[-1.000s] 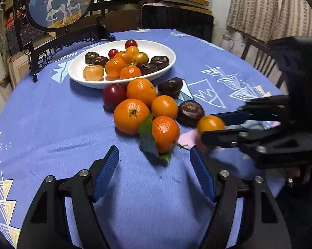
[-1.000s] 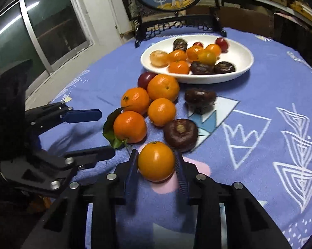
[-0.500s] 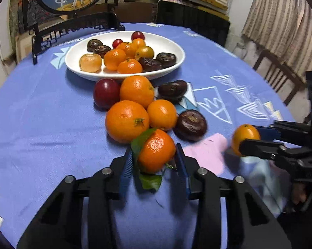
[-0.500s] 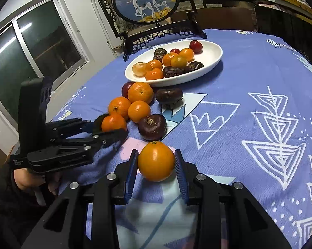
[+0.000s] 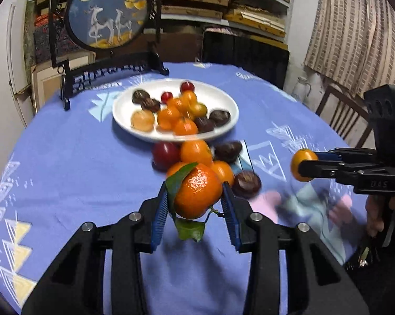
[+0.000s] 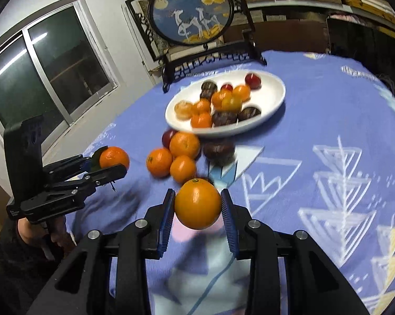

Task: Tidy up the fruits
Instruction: 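Lower both mandarins onto the white plate and open both tools, then grasp a large orange mandarin with the left tool while the right tool grasps a dark brown fruit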

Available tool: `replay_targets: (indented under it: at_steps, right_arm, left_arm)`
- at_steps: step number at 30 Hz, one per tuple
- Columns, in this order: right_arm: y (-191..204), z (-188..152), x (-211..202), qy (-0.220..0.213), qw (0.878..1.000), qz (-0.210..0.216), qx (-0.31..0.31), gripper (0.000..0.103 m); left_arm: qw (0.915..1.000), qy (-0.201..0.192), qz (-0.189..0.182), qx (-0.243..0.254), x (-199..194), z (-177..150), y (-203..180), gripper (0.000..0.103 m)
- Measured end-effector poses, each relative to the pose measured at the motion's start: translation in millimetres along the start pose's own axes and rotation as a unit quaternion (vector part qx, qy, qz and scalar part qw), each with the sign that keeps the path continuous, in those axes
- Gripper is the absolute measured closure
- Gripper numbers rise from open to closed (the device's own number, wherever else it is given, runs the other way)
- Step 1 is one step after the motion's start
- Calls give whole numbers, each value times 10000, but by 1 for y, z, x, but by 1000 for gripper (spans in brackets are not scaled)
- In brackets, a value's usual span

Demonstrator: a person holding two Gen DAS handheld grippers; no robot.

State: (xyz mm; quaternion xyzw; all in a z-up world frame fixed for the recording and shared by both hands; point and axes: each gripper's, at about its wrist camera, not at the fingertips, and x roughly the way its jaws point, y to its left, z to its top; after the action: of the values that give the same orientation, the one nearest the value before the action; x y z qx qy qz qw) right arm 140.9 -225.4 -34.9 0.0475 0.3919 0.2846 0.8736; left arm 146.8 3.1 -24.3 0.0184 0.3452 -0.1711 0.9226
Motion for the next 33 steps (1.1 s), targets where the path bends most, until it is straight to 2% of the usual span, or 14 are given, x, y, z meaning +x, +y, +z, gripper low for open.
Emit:
replay_targets:
  at_steps: [6, 12, 15, 16, 18, 20, 22, 24, 27, 33]
  right_arm:
    - [-12, 59, 2, -246, 9996, -147, -45, 68]
    - [-41, 117, 50, -249, 9991, -300, 192, 68]
    - [-55, 137, 84, -198, 9986, -388, 292, 66]
    - [-59, 140, 90, -218, 9985, -393, 327, 66]
    - [-67, 143, 97, -307, 9977, -354, 490, 58]
    - [-68, 138, 94, -341, 9973, -303, 582, 57]
    - [-65, 129, 89, -334, 9973, -322, 568, 57]
    - [-62, 116, 79, -373, 9970, -307, 597, 57]
    - [-59, 92, 61, -505, 9963, -130, 690, 50]
    - [-55, 49, 38, -525, 9951, -74, 838, 48]
  left_arm:
    - [9999, -141, -14, -4, 22, 53, 20, 65]
    - [9999, 68, -97, -65, 81, 103, 36, 64]
    - [9991, 332, -157, -210, 119, 117, 47, 63]
    - [9989, 355, -164, -259, 126, 119, 50, 60]
    - [9986, 318, -146, -401, 131, 117, 57, 50]
    - [9985, 225, -175, -462, 124, 112, 59, 40]
    - [9995, 113, -67, -276, 110, 101, 54, 36]
    - [9998, 137, -121, -84, 95, 88, 47, 35]
    - [9986, 370, -281, 242, 78, 60, 31, 34]
    - [9941, 700, -238, 792, 60, 7, 2, 34]
